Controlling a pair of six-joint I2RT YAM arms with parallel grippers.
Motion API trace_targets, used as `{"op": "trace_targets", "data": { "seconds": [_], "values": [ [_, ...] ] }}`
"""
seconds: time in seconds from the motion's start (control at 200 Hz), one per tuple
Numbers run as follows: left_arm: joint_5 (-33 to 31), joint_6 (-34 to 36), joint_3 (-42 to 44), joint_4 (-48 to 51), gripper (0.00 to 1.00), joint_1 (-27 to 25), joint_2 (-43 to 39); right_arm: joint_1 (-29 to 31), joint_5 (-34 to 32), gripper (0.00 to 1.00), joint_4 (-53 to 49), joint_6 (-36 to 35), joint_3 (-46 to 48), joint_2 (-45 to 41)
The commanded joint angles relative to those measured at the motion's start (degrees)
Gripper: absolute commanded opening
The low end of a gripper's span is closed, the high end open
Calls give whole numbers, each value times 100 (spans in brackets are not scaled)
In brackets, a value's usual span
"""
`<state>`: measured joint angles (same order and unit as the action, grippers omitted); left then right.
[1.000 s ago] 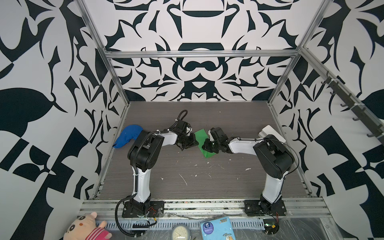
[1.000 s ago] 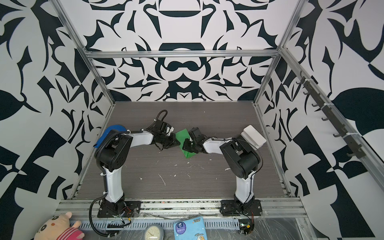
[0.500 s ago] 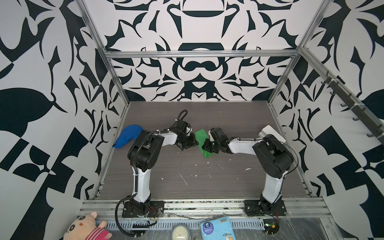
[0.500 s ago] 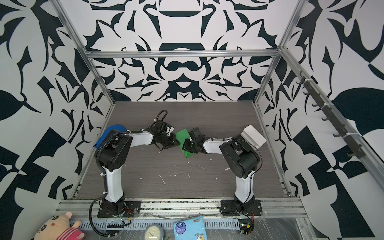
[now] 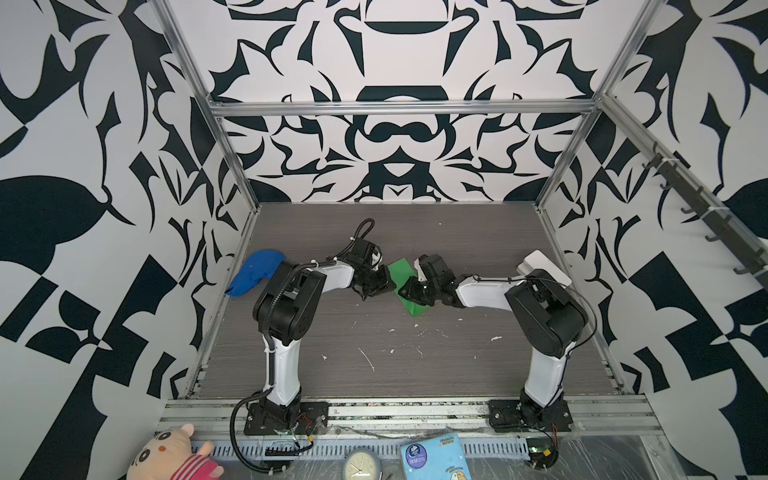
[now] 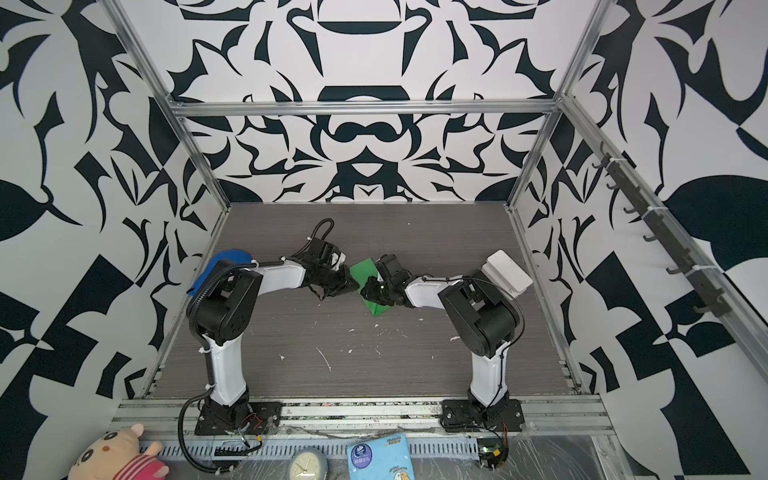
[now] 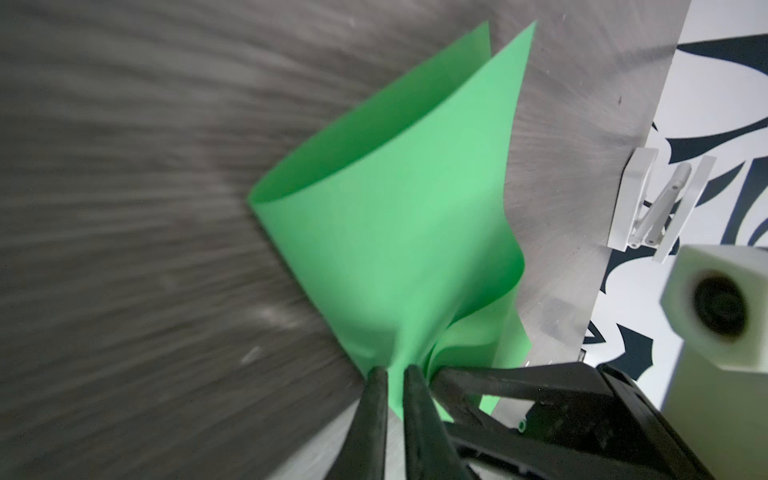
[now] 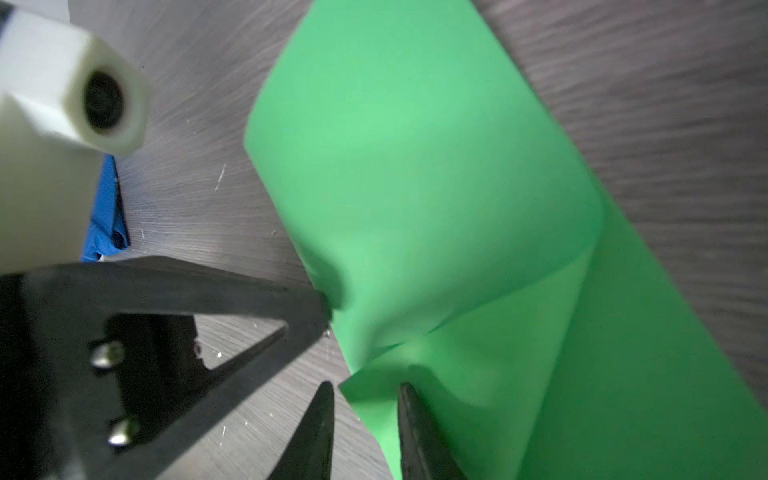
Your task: Fold a paper plane with a square sheet of paper (pick it up from the middle)
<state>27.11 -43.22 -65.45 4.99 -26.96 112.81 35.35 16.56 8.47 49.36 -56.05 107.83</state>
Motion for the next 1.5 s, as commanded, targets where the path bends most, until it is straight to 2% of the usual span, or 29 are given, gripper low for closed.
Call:
{"op": "trace_targets", "data": {
  "seconds": [0.0,0.145,0.315,0.505,0.6,0.705,0.845,1.495],
  "values": [
    [-165,-94,80,152,14,77,-379,3,-202,33,-342,-71,121,45],
    [-104,-142,243,45,15,66,-528,0,-204,35,-343,-76,138,37],
    [56,-215,399,-91,14,11,-632,-11,-220,22,-376,-74,156,36],
    [156,-351,469,-261,13,-59,-583,-11,-212,25,-376,-94,200,51],
    [202,-386,457,-314,13,-116,-569,-15,-230,19,-407,-90,212,55],
    [228,-415,435,-321,12,-169,-535,-31,-249,7,-473,-93,212,72],
    [251,-454,398,-341,10,-292,-433,-46,-256,1,-530,-95,231,115],
    [13,-283,-37,185,4,-512,168,-46,-258,0,-601,-90,200,118]
  ]
}}
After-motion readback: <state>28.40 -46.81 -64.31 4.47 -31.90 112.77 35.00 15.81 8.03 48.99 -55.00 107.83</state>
